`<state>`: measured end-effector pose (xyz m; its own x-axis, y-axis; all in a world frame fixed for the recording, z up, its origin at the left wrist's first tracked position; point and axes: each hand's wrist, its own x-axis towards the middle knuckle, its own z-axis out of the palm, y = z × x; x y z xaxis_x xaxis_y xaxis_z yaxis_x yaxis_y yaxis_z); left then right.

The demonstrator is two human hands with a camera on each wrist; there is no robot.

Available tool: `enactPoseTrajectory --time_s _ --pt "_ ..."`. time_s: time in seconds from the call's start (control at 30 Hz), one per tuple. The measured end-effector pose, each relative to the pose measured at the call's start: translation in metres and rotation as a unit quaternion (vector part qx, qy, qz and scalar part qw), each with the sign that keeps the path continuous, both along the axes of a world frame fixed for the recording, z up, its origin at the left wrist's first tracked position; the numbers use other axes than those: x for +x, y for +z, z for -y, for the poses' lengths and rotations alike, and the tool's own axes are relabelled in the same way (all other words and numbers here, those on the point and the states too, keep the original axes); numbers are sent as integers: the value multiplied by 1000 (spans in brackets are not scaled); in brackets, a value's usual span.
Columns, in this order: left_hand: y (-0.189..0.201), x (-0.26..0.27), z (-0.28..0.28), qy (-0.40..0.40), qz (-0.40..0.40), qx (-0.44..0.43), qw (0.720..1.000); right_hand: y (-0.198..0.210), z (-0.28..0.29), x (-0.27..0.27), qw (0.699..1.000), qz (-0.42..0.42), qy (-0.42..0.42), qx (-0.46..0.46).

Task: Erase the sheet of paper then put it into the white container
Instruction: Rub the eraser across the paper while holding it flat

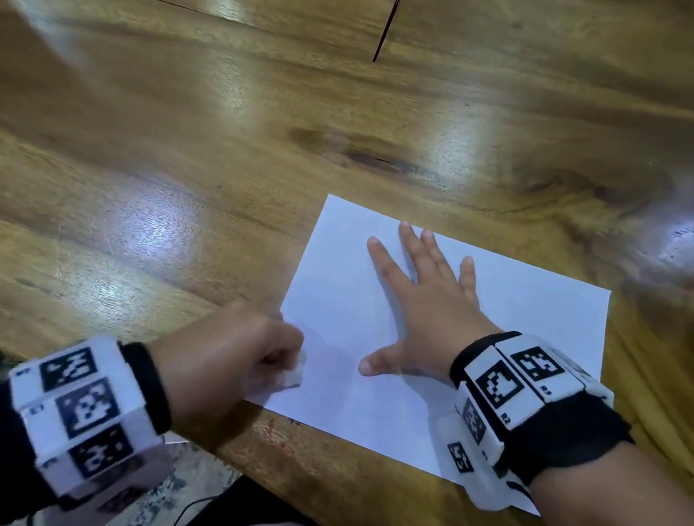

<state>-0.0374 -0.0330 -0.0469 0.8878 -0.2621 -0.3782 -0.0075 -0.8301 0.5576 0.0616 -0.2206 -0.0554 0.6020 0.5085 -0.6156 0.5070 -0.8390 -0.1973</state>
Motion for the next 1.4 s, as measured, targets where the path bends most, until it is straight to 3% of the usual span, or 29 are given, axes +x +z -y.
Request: enactPoseTrajectory --time_s 0.07,0.2,0.3,0.43,0.5,0.7,0.87,0.93,1.07,1.23,1.4 --pt "5 18 4 -1 5 10 1000 0 0 0 1000 4 -1 4" --pt "4 67 22 68 97 29 993 0 0 0 1000 5 -3 7" --pt "-4 57 24 51 111 49 991 -1 0 0 1000 3 -2 6" --pt "0 9 20 -49 5 -3 999 -3 1 1 1000 5 3 0" --pt "4 13 18 -65 -43 4 997 -3 1 1 1000 7 3 0" --pt "0 73 26 47 108 53 992 -2 1 1 1000 6 0 5" --pt "-4 14 25 -4 44 -6 999 -3 2 1 1000 4 2 5" --pt "-6 2 24 -10 53 -14 998 -3 1 1 1000 3 0 8" --pt "-9 0 23 -2 68 0 998 0 3 -5 1000 15 -19 19" --pt "6 31 22 14 -26 11 1000 3 7 -14 1000 11 -4 5" --pt "7 79 36 66 83 55 993 5 7 -16 1000 9 -4 4"
